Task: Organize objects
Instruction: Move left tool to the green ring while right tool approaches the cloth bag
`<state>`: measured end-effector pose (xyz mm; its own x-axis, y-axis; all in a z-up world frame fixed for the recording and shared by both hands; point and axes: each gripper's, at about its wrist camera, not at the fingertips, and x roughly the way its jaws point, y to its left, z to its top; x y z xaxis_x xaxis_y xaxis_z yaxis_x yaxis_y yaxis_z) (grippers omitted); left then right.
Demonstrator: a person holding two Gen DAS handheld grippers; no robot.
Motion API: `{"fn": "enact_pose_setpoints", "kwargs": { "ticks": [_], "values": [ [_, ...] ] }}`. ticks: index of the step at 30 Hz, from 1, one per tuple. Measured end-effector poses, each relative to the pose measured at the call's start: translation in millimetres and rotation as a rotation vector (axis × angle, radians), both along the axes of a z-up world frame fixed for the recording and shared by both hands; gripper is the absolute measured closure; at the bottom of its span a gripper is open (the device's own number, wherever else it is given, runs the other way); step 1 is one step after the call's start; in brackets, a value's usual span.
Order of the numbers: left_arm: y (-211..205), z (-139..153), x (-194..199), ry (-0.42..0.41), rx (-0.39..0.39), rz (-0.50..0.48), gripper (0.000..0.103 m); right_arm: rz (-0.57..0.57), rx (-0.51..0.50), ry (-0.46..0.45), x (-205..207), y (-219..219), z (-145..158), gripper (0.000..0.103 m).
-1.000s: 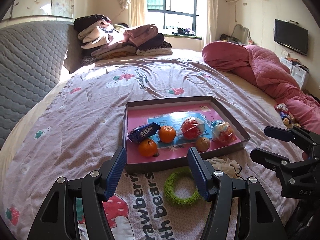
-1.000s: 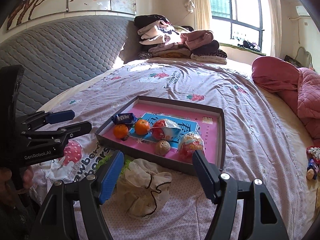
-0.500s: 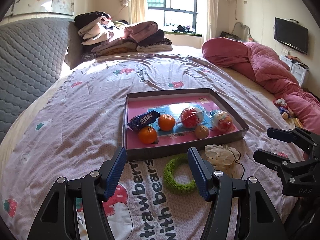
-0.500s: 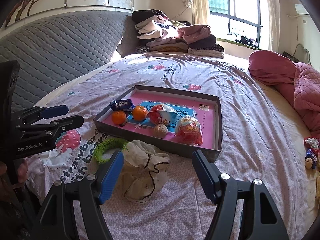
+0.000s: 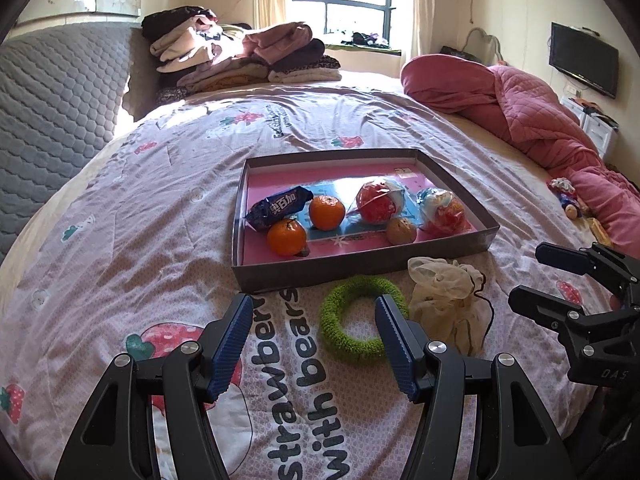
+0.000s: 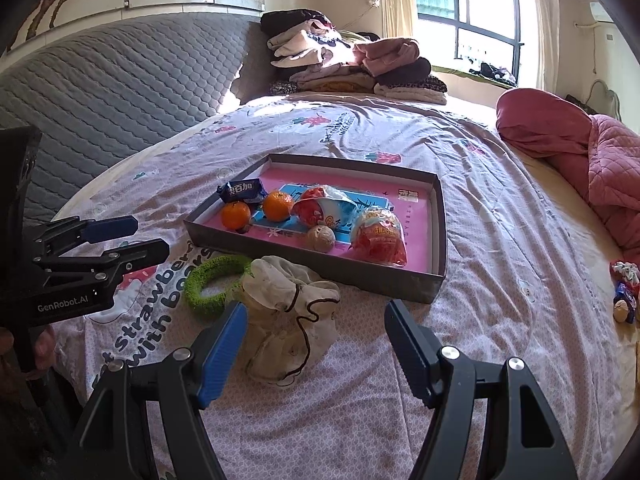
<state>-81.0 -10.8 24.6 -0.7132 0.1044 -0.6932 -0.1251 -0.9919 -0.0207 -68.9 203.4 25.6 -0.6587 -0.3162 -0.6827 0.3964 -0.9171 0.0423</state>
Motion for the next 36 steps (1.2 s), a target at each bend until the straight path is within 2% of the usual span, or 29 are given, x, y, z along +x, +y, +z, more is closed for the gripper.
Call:
{"fn": "enact_pose_setpoints", "kwargs": {
  "ticks": [12,22,36],
  "values": [
    [-5,-29,-16,-0.07,-0.003,0.023,0.038,-0.023,0.009,-0.053,-13,-3,-26,0.032],
    [-3,-43,-27,-0.111,0.01,0.013,0.038,0.002,-0.009,-0.09,-18,-11,-42,0.032],
    [2,-62,-38,-0.136,0.006,0.003,0.038,0.028,0.013,-0.108,-23,-22,-56,0.032]
  ]
}}
